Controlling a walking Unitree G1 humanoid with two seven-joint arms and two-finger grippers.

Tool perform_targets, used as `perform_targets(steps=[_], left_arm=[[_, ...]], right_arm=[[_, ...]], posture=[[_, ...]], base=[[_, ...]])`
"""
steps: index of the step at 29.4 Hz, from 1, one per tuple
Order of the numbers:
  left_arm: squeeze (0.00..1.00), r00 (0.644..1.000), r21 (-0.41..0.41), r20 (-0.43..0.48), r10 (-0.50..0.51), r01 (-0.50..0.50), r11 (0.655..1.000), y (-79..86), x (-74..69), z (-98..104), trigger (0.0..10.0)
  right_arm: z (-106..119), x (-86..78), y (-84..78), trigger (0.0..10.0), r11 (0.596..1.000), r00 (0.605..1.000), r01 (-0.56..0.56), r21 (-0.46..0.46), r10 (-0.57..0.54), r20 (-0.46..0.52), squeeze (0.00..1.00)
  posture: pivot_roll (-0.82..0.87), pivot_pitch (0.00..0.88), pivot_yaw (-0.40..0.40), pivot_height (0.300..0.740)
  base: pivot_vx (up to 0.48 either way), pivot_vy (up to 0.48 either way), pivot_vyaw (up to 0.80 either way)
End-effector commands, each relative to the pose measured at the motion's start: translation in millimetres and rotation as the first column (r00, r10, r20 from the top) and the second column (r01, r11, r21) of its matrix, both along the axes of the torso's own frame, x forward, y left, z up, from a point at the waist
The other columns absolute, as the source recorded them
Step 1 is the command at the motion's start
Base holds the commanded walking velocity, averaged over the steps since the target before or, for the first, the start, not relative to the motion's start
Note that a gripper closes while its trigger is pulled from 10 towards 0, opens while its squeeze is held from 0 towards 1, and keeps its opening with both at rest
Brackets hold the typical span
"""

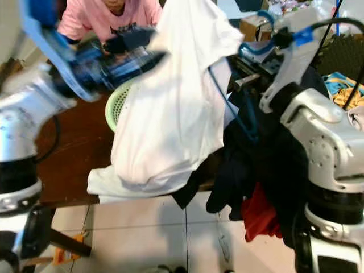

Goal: Hang hanger

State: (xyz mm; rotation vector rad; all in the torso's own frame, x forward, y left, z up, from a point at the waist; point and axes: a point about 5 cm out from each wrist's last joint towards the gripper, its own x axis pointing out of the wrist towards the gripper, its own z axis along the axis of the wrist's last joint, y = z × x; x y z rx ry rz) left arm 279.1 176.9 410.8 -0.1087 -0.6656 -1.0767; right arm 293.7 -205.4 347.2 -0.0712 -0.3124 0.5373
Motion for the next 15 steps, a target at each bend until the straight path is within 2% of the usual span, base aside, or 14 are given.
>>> perform_targets(steps=[1, 2, 4, 6, 7, 8, 9, 11, 12, 13, 14, 15], left_arm=[[1.0, 0.998, -0.055, 0.036, 0.06, -0.058, 0.997, 28.0, -7.5, 13, 10.0], [1.0, 0.998, -0.055, 0.036, 0.06, -0.058, 0.997, 28.0, -7.5, 13, 10.0], [1.0, 0.988, -0.071, 0.031, 0.15, -0.148, 0.986, 46.1, -5.5, 16, 10.0], [1.0, 0.983, -0.073, 0.025, 0.182, -0.18, 0.981, 51.4, -4.1, 16, 10.0], [1.0, 0.947, -0.077, -0.014, 0.32, -0.32, 0.944, 69.8, 6.9, 11, 10.0], [1.0, 0.947, -0.077, -0.014, 0.32, -0.32, 0.944, 69.8, 6.9, 11, 10.0], [1.0, 0.926, -0.076, -0.035, 0.376, -0.378, 0.923, 77.9, 11.4, 8, 10.0], [1.0, 0.926, -0.076, -0.035, 0.376, -0.378, 0.923, 77.9, 11.4, 8, 10.0], [0.0, 0.898, -0.016, -0.068, 0.434, -0.436, 0.9, 76.7, 23.8, -10, 10.0], [0.0, 0.898, -0.016, -0.068, 0.434, -0.436, 0.9, 76.7, 23.8, -10, 10.0], [0.0, 0.887, 0.032, -0.09, 0.454, -0.453, 0.891, 72.5, 31.7, -27, 10.0], [0.0, 0.887, 0.032, -0.09, 0.454, -0.453, 0.891, 72.5, 31.7, -27, 10.0]], right_arm=[[11, -14.7, -6.0, 10.0, 0.999, 0.995, -0.042, 0.005, 0.041, 0.092, 0.0], [11, -14.7, -6.0, 10.0, 0.999, 0.995, -0.042, 0.005, 0.041, 0.092, 0.0], [11, -20.7, -7.7, 10.0, 0.998, 0.991, -0.07, -0.003, 0.07, 0.112, 0.0], [11, -22.4, -7.7, 10.0, 0.997, 0.99, -0.08, -0.006, 0.08, 0.118, 0.0], [14, -28.4, -7.8, 10.0, 0.992, 0.982, -0.123, -0.003, 0.122, 0.141, 0.0], [14, -28.4, -7.8, 10.0, 0.992, 0.982, -0.123, -0.003, 0.122, 0.141, 0.0], [16, -31.1, -8.3, 10.0, 0.99, 0.979, -0.141, -0.002, 0.139, 0.152, 0.0], [16, -31.1, -8.3, 10.0, 0.99, 0.979, -0.141, -0.002, 0.139, 0.152, 0.0], [17, -35.1, -7.5, 10.0, 0.985, 0.972, -0.17, -0.007, 0.169, 0.162, 0.0], [17, -35.1, -7.5, 10.0, 0.985, 0.972, -0.17, -0.007, 0.169, 0.162, 0.0], [18, -38.1, -6.2, 10.0, 0.981, 0.967, -0.195, -0.014, 0.194, 0.167, 0.0], [18, -38.1, -6.2, 10.0, 0.981, 0.967, -0.195, -0.014, 0.194, 0.167, 0.0]], posture=[[0.06, 0.176, 0.07, 0.74], [0.06, 0.176, 0.07, 0.74], [0.06, 0.176, 0.07, 0.74], [0.06, 0.176, 0.07, 0.74], [0.06, 0.179, 0.069, 0.74], [0.06, 0.179, 0.069, 0.74], [0.06, 0.179, 0.069, 0.74], [0.06, 0.179, 0.069, 0.74], [0.06, 0.179, 0.068, 0.74], [0.06, 0.179, 0.068, 0.74], [0.06, 0.179, 0.068, 0.74], [0.06, 0.179, 0.068, 0.74]], base=[[0.0, 0.0, 0.0], [0.0, 0.0, 0.0], [0.0, 0.0, 0.0], [0.0, 0.0, 0.0], [0.0, 0.0, 0.0], [0.0, 0.0, 0.0], [0.0, 0.0, 0.0], [0.0, 0.0, 0.0], [0.0, 0.0, 0.0], [0.0, 0.0, 0.0], [0.0, 0.0, 0.0], [0.0, 0.0, 0.0]])
